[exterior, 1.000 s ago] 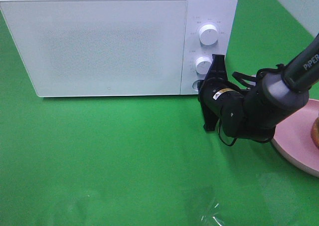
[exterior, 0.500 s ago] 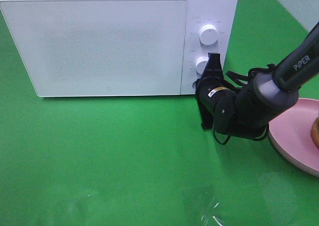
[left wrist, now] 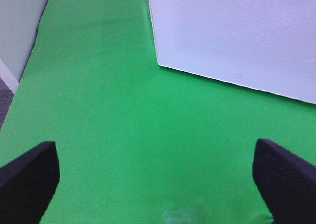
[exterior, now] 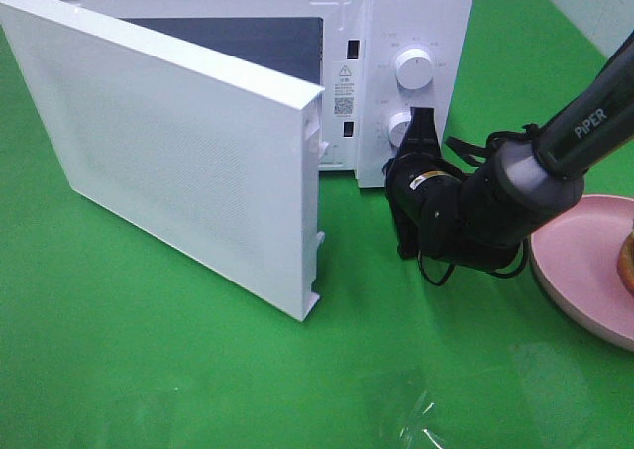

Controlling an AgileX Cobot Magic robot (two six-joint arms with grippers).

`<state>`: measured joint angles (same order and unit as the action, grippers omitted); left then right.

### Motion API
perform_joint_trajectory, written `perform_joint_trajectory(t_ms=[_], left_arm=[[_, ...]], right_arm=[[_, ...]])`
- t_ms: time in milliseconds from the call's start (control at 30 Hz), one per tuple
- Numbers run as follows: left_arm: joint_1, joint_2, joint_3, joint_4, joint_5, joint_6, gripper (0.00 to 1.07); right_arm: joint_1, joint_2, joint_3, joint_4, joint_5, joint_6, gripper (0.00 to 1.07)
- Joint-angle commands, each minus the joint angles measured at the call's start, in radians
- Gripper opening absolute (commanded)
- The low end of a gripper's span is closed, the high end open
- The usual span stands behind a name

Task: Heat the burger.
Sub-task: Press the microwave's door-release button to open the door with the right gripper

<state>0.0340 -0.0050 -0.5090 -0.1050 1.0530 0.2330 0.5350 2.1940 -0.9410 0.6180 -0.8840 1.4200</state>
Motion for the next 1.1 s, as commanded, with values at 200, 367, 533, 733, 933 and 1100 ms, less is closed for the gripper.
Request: perform_joint_trajectory(t_ms=[200, 367, 533, 733, 933, 1100], left_arm=[[0.003, -0.020, 0.003, -0.005, -0.006, -0.005, 1.00], [0.003, -0.020, 0.003, -0.005, -0.006, -0.005, 1.00], [0.003, -0.020, 0.003, -0.005, -0.006, -0.005, 1.00], [0.003, -0.020, 0.003, -0.005, -0.006, -0.005, 1.00], [0.003, -0.020, 0.003, -0.005, -0.006, -0.005, 1.00], [0.003, -0.020, 0.003, -0.005, -0.006, -0.005, 1.00]], right_arm=[[-0.068, -0.020, -0.096, -0.013, -0.343, -0.030, 0.00], [-0.067, -0.020, -0.095, -0.013, -0.335, -0.030, 0.00], [-0.064, -0.020, -0.095, -0.014, -0.281, -0.027, 0.00], [-0.053, -0.022, -0.092, -0.038, -0.183, -0.012, 0.00], [-0.041, -0.065, -0.009, -0.040, -0.150, -0.011, 0.00], [-0.041, -0.099, 0.046, -0.087, -0.065, -0.012, 0.00]])
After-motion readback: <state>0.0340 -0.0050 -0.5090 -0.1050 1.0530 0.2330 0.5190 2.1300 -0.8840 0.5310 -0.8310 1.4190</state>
